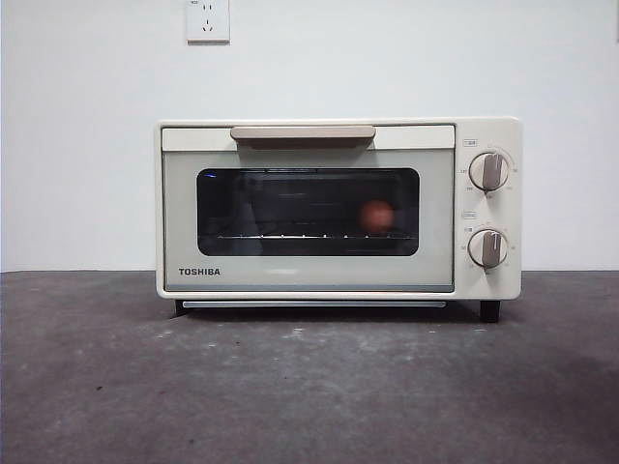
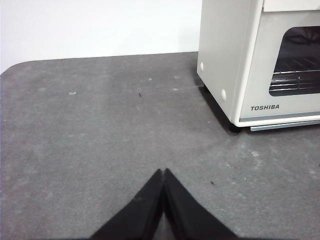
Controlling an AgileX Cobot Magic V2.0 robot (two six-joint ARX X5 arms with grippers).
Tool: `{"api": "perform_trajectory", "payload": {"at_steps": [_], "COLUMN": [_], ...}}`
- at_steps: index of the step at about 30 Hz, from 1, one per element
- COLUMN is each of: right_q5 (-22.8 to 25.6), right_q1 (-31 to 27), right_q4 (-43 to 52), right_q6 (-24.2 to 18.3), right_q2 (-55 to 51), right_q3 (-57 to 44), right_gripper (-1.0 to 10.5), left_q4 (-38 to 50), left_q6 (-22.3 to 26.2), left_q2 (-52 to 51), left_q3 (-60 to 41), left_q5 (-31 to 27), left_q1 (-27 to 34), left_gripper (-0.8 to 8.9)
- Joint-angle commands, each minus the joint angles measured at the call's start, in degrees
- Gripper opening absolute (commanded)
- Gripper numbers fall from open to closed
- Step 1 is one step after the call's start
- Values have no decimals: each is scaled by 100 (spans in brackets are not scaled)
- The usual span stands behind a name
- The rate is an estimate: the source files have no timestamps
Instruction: Eggoven
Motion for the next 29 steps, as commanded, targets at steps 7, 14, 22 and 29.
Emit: {"api": "perform_trajectory", "payload": {"at_steps": [7,14,22,29], "right_q5": [4,2,2,2], "right_q1": [4,4,4,4], "right_q4": [238,407,407,407], "right_q6": [103,103,103,103], "right_q2": [-22,-22,-22,-22], "right_q3": [-17,-17,-17,-17], "right_gripper": [3,3,3,3], "left_q4": [46,46,44,46], "left_q6": [-13,-13,-13,-13], "left_q2": [-7,-7,-7,-7], "left_q3": [-136,-136,-136,-136], "left_q5": [-2,-2,-2,-2], "left_q1": [11,11,11,11], "left_gripper": [6,6,6,6]}}
